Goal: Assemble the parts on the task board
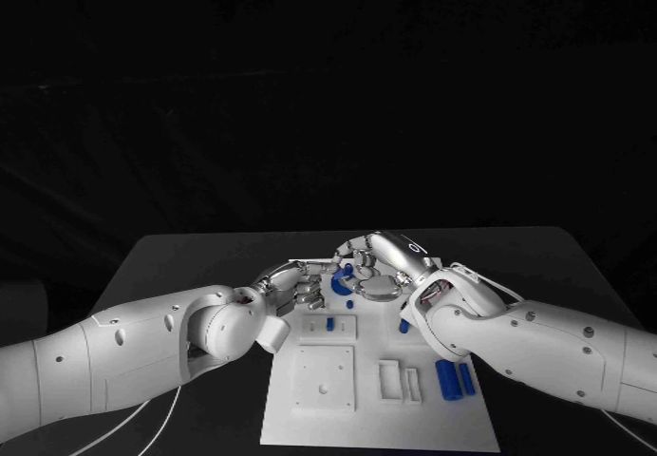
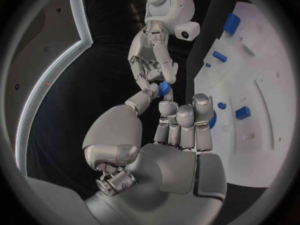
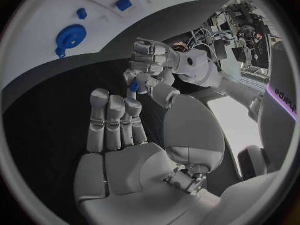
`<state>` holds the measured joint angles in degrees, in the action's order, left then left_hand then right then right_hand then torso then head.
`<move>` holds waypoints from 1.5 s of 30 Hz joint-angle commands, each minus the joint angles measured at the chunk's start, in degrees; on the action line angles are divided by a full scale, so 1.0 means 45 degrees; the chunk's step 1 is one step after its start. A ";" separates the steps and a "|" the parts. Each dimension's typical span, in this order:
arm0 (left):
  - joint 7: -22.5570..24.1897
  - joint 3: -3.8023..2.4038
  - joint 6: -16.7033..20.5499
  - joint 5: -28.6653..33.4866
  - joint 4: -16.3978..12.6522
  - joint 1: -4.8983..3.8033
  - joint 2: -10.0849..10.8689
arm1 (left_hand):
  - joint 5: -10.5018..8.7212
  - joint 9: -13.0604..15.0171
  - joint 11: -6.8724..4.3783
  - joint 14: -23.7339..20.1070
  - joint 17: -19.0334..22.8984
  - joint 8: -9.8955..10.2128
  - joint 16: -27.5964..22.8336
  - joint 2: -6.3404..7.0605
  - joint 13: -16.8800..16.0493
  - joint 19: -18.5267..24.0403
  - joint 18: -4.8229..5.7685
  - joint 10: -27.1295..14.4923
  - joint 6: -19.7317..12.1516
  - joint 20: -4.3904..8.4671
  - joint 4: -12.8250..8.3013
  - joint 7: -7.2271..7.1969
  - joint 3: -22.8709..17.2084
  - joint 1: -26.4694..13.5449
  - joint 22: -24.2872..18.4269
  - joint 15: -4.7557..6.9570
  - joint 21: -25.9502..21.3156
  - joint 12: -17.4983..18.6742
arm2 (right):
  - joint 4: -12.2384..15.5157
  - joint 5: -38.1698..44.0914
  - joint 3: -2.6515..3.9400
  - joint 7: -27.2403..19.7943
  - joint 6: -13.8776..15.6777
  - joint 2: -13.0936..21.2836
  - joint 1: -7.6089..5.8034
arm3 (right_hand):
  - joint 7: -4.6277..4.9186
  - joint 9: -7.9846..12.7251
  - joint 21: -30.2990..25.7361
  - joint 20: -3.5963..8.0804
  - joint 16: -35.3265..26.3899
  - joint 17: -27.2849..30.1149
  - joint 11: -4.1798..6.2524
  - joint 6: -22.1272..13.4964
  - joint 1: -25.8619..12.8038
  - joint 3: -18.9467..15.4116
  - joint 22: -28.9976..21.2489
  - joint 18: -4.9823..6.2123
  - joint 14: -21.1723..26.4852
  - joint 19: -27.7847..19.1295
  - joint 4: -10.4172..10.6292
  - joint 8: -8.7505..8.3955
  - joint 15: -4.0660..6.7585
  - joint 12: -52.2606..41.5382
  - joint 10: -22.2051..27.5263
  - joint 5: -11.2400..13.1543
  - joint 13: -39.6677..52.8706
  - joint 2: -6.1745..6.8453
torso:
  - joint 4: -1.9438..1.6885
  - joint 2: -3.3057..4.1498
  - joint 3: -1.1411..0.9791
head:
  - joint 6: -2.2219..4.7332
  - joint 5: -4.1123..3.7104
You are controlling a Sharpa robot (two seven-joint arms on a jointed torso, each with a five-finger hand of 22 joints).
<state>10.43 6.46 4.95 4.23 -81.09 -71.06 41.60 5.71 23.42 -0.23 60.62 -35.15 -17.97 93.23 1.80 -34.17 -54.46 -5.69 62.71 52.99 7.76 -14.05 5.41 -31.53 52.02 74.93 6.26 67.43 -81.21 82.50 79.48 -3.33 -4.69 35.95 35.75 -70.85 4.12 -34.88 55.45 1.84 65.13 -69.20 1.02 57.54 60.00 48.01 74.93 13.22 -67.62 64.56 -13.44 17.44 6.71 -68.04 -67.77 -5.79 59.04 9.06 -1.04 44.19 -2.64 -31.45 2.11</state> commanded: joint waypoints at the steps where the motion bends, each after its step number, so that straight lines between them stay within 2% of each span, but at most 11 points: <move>1: 0.0234 -0.0025 -0.0161 0.0024 -0.0003 -0.0023 -0.0008 | 0.0046 0.0011 0.0013 0.0010 0.0012 0.0026 -0.0038 -0.0132 -0.0002 0.0084 -0.0351 -0.0082 -0.0242 0.0899 0.0066 0.0216 -0.0027 0.0060 0.0105 0.0028 0.0056 0.0038 | 0.0006 -0.0024 -0.0011 -0.0026 -0.0286 0.0010 0.0018 | 0.0231 -0.0225 0.0086 -0.0007 0.0067 -0.0013 0.0038 0.0312 -0.0005 0.0149 0.0043 0.0396 0.0046 -0.0064 0.0190 0.0045 0.0014 0.0045 0.0087 -0.0048 0.0013 -0.0089 | 0.0006 0.0003 0.0000 | -0.0015 0.0009; 13: 0.0128 -0.0025 -0.0088 -0.0247 0.0008 -0.0024 -0.0015 | -0.0081 0.0122 -0.0118 0.0062 0.0024 -0.0218 0.0024 -0.0447 0.0009 0.0061 -0.0380 0.0021 0.0135 0.0945 -0.0350 0.0079 -0.0203 0.0801 0.0111 0.0149 0.0124 0.0043 | -0.0017 -0.0027 -0.0011 0.0006 -0.0370 -0.0014 0.0018 | 0.0233 -0.0223 0.0094 -0.0009 0.0070 -0.0016 0.0036 0.0310 -0.0015 0.0120 0.0043 0.0396 0.0057 -0.0077 0.0146 0.0031 0.0013 0.0042 0.0097 -0.0053 0.0022 -0.0092 | -0.0003 0.0001 -0.0006 | -0.0026 0.0000; 17: 0.0114 -0.0025 -0.0053 -0.0381 0.0008 -0.0024 -0.0017 | -0.0079 0.0176 -0.0184 0.0080 0.0033 -0.0338 0.0034 -0.0448 0.0019 0.0050 -0.0373 0.0064 0.0340 0.0966 -0.0528 0.0010 -0.0234 0.1116 0.0108 0.0210 0.0147 0.0057 | -0.0017 -0.0040 -0.0011 -0.0010 -0.0434 -0.0003 0.0018 | 0.0235 -0.0222 0.0095 -0.0010 0.0070 -0.0017 0.0034 0.0308 -0.0022 0.0111 0.0043 0.0396 0.0060 -0.0080 0.0139 0.0026 0.0012 0.0042 0.0100 -0.0055 0.0023 -0.0093 | 0.0004 0.0002 -0.0007 | -0.0032 -0.0003; 23: 0.0415 -0.0025 0.0471 -0.0440 0.0046 -0.0024 -0.0008 | 0.0179 0.0403 -0.0403 0.0099 0.0049 -0.0763 0.0050 -0.0597 0.0067 0.0083 -0.0322 0.0236 0.1087 0.0991 -0.0549 -0.0226 -0.0220 0.1592 0.0099 0.0401 0.0162 0.0129 | 0.0003 -0.0113 -0.0011 -0.0077 -0.0613 0.0032 0.0017 | 0.0240 -0.0220 0.0097 -0.0016 0.0068 -0.0018 0.0029 0.0299 -0.0046 0.0075 0.0040 0.0396 0.0073 -0.0098 0.0107 0.0010 0.0008 0.0044 0.0113 -0.0068 0.0029 -0.0080 | 0.0009 0.0001 -0.0010 | -0.0039 0.0023; 27: 0.0455 -0.0025 0.0597 -0.0424 0.0047 -0.0024 0.0013 | 0.0245 0.0476 -0.0453 0.0104 0.0063 -0.0844 0.0044 -0.0644 0.0097 0.0104 -0.0304 0.0316 0.1236 0.1000 -0.0551 -0.0280 -0.0189 0.1647 0.0088 0.0447 0.0150 0.0176 | 0.0011 -0.0119 -0.0013 -0.0004 -0.0646 0.0040 0.0017 | 0.0257 -0.0212 0.0095 -0.0036 0.0045 -0.0008 0.0006 0.0256 -0.0116 -0.0077 0.0029 0.0396 0.0119 -0.0150 -0.0003 -0.0041 -0.0009 0.0076 0.0161 -0.0262 0.0025 -0.0023 | 0.0009 0.0001 -0.0010 | -0.0037 0.0012; 31: 0.0442 -0.0025 0.0669 -0.0424 0.0035 -0.0024 0.0002 | 0.0406 0.0540 -0.0490 0.0115 0.0075 -0.0895 0.0041 -0.0660 0.0120 0.0101 -0.0292 0.0369 0.1333 0.1014 -0.0545 -0.0318 -0.0188 0.1675 0.0077 0.0484 0.0145 0.0219 | 0.0006 -0.0113 -0.0013 0.0078 -0.0602 0.0047 0.0017 | 0.0348 -0.0183 0.0117 -0.0063 0.0014 0.0018 -0.0080 -0.0008 -0.0357 -0.0967 0.0003 0.0396 0.0182 -0.0217 -0.0419 -0.0223 -0.0072 0.0122 0.0241 -0.1291 0.0017 0.0181 | 0.0004 0.0001 -0.0011 | -0.0050 0.0014; 35: 0.0486 -0.0025 0.0851 -0.0394 0.0004 -0.0024 -0.0002 | 0.0748 0.0671 -0.0540 0.0145 0.0096 -0.0950 0.0036 -0.0685 0.0140 0.0071 -0.0274 0.0438 0.1423 0.1041 -0.0531 -0.0365 -0.0190 0.1648 0.0058 0.0536 0.0148 0.0274 | -0.0005 -0.0119 -0.0013 0.0173 -0.0391 0.0055 0.0017 | 0.0501 -0.0107 0.0005 -0.0141 -0.0096 0.0073 -0.0230 -0.0459 -0.0586 -0.1774 -0.0078 0.0396 0.0343 -0.0400 -0.0618 -0.0497 -0.0194 0.0245 0.0443 -0.1822 -0.0026 0.0374 | 0.0007 -0.0008 -0.0004 | -0.0005 0.0018; 37: 0.0566 -0.0025 0.1038 -0.0337 -0.0017 -0.0024 0.0002 | 0.0884 0.0726 -0.0555 0.0164 0.0104 -0.0963 0.0036 -0.0702 0.0147 0.0052 -0.0267 0.0464 0.1440 0.1053 -0.0520 -0.0379 -0.0191 0.1618 0.0049 0.0552 0.0150 0.0294 | -0.0014 0.0023 -0.0014 0.0400 -0.0244 0.0057 0.0017 | 0.0658 -0.0069 -0.0128 -0.0227 -0.0199 0.0100 -0.0340 -0.0800 -0.0685 -0.2342 -0.0130 0.0396 0.0559 -0.0630 -0.0687 -0.0673 -0.0336 0.0347 0.0693 -0.2334 -0.0049 0.0517 | 0.0012 -0.0006 -0.0003 | 0.0090 0.0071; 40: 0.0662 -0.0025 0.1205 -0.0100 -0.0026 -0.0024 0.0005 | 0.1011 0.0796 -0.0572 0.0196 0.0114 -0.0977 0.0036 -0.0696 0.0151 0.0025 -0.0265 0.0506 0.1459 0.1072 -0.0525 -0.0397 -0.0196 0.1597 0.0039 0.0570 0.0156 0.0312 | -0.0043 0.0454 -0.0014 0.0775 0.0078 0.0047 0.0017 | 0.0769 -0.0070 -0.0441 -0.0421 -0.0470 0.0216 -0.0482 -0.1109 -0.0696 -0.3264 -0.0236 0.0380 0.0998 -0.1151 -0.0746 -0.0816 -0.0489 0.0602 0.1117 -0.2824 -0.0176 0.0798 | 0.0019 -0.0010 -0.0001 | 0.0109 0.0080; 43: 0.0696 -0.0025 0.1302 -0.0016 -0.0042 -0.0024 0.0004 | 0.1160 0.0862 -0.0589 0.0230 0.0125 -0.0993 0.0033 -0.0673 0.0156 -0.0003 -0.0264 0.0552 0.1485 0.1090 -0.0526 -0.0413 -0.0200 0.1576 0.0029 0.0586 0.0160 0.0330 | -0.0032 0.0762 -0.0014 0.1064 0.0488 0.0054 0.0017 | 0.0886 -0.0078 -0.0695 -0.0596 -0.0670 0.0312 -0.0576 -0.1319 -0.0692 -0.3968 -0.0310 0.0342 0.1351 -0.1581 -0.0728 -0.0905 -0.0595 0.0796 0.1450 -0.2687 -0.0290 0.1043 | 0.0016 -0.0009 0.0000 | 0.0104 0.0069; 45: 0.0726 -0.0025 0.1370 0.0078 -0.0068 -0.0024 0.0009 | 0.1188 0.0886 -0.0594 0.0242 0.0130 -0.0998 0.0031 -0.0662 0.0159 -0.0011 -0.0262 0.0568 0.1494 0.1096 -0.0525 -0.0418 -0.0198 0.1564 0.0026 0.0590 0.0161 0.0339 | -0.0028 0.0903 -0.0014 0.1266 0.0960 0.0056 0.0017 | 0.0868 -0.0132 -0.0765 -0.0691 -0.0698 0.0349 -0.0589 -0.1257 -0.0635 -0.4363 -0.0338 0.0353 0.1457 -0.1697 -0.0728 -0.0854 -0.0623 0.0824 0.1538 -0.2553 -0.0338 0.1168 | 0.0004 0.0001 0.0002 | 0.0075 0.0055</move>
<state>11.91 6.39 9.53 3.25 -81.15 -71.13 41.67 10.81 23.91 -2.88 61.00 -34.66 -21.71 93.23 -0.76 -33.50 -54.37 -6.22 64.99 57.94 7.65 -16.52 2.32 -32.34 59.28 74.90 7.82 67.88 -80.05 82.36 80.67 -3.42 -2.09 35.97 35.99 -70.78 8.19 -35.36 52.19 -1.23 62.23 -67.68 -1.65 51.80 57.11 28.74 73.45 13.24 -61.40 57.18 -16.72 13.62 3.80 -64.55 -61.03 -17.47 57.59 14.00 -0.98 44.15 -2.66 -31.01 2.42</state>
